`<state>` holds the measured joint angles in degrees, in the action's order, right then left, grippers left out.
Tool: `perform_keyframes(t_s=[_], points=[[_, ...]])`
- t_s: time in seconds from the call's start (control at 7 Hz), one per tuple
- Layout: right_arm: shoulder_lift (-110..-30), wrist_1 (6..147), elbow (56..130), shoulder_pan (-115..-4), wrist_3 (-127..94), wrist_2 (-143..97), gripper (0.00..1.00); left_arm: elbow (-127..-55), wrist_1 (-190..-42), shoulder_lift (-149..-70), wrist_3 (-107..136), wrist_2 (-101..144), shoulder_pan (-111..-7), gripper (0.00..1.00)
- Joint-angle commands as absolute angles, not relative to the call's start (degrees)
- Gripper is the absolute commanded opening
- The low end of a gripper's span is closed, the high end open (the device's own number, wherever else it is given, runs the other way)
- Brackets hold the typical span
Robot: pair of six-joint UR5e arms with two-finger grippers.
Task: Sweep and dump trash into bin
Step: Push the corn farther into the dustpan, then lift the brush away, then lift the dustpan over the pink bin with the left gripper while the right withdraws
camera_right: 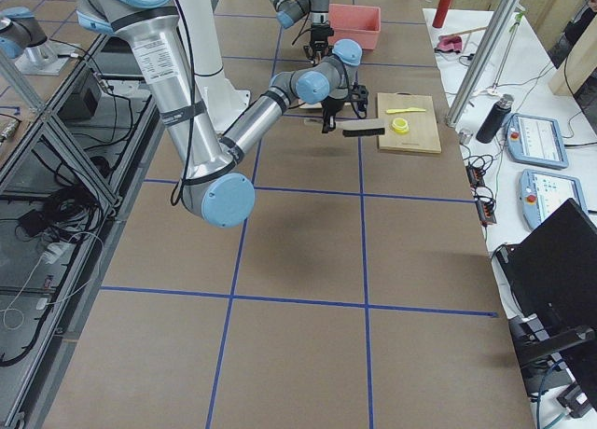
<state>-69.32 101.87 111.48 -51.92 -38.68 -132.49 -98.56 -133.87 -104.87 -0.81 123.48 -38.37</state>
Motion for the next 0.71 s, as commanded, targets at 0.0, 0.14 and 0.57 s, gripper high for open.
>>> perform_keyframes(t_s=[0.0,0.14,0.57], points=[[-76.09,107.72,112.32,-56.59,-25.62,-131.67,0.0,-98.61,-139.11,-103.19,3.42,123.57,-39.54,0.0],[-79.59,107.75,112.41,-56.6,-25.92,-131.57,0.0,-99.05,-141.31,-100.92,4.3,124.53,-42.94,0.0],[-89.53,102.0,113.21,-56.43,-32.07,-131.66,0.0,-103.17,-143.0,-89.52,5.45,133.65,-59.62,0.0]])
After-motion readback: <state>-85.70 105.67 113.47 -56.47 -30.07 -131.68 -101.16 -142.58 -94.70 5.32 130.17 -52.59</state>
